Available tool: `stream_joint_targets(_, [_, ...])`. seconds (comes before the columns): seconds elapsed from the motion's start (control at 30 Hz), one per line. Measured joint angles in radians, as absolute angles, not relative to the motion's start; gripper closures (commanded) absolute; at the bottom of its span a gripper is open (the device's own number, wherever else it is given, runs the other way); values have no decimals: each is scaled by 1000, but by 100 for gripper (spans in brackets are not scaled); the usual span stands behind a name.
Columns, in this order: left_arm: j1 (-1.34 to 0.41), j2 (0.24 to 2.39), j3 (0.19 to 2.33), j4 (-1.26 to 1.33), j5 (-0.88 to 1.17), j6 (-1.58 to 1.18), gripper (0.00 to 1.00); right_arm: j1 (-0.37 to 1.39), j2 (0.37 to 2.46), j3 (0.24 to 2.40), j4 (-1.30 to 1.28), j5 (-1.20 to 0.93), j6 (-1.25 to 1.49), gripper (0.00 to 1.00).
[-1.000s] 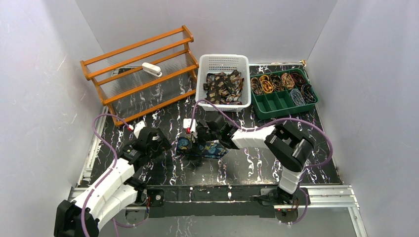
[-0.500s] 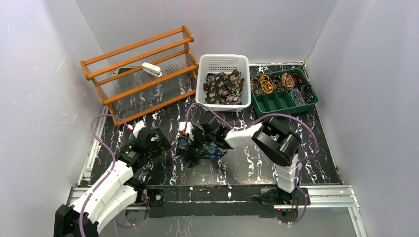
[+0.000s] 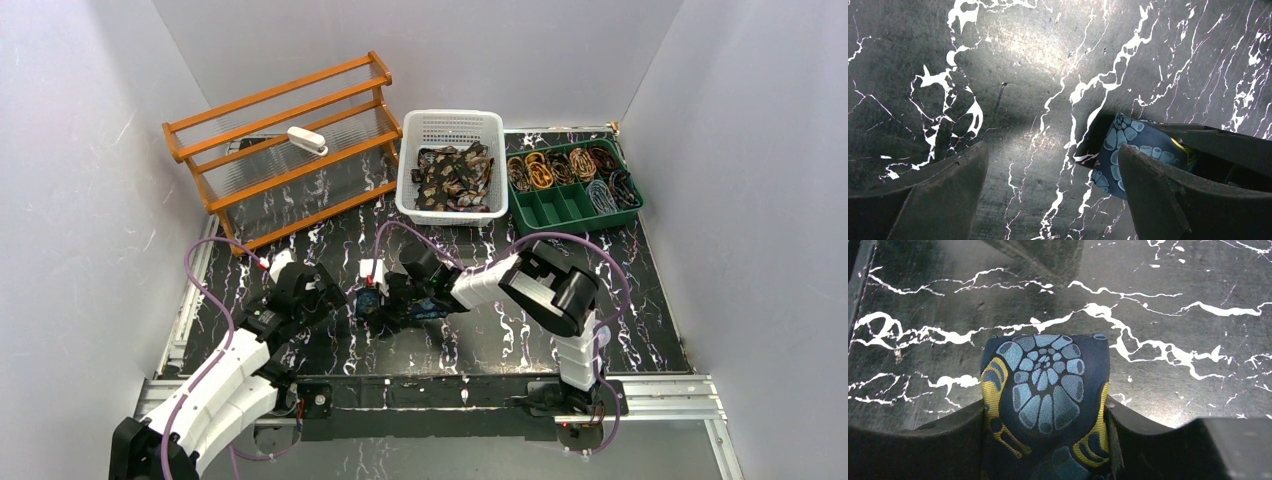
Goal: Roll the ties
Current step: Roll the tie at the center of the board.
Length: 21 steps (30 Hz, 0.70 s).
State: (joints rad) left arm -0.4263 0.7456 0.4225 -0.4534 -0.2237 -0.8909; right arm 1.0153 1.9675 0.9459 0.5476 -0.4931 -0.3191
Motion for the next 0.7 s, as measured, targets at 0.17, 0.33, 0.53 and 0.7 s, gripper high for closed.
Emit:
stream_joint_targets(0.17, [-426,729,406,-449,-215,-900,2,1019,1937,916,533,-502,-373,27])
stream_joint_targets(0.33, [-426,727,387,-430,-186,-908,2,1022,1897,895,484,-508,-394,2])
stream_joint_targets(0.53, [-426,716,376,-406,-154,-916,2,1023,1808,857,467,-487,-364,1])
stream_joint_targets(0.7, [-426,669,366,-397,-135,-917,2,1023,1663,821,524,-470,-277,1])
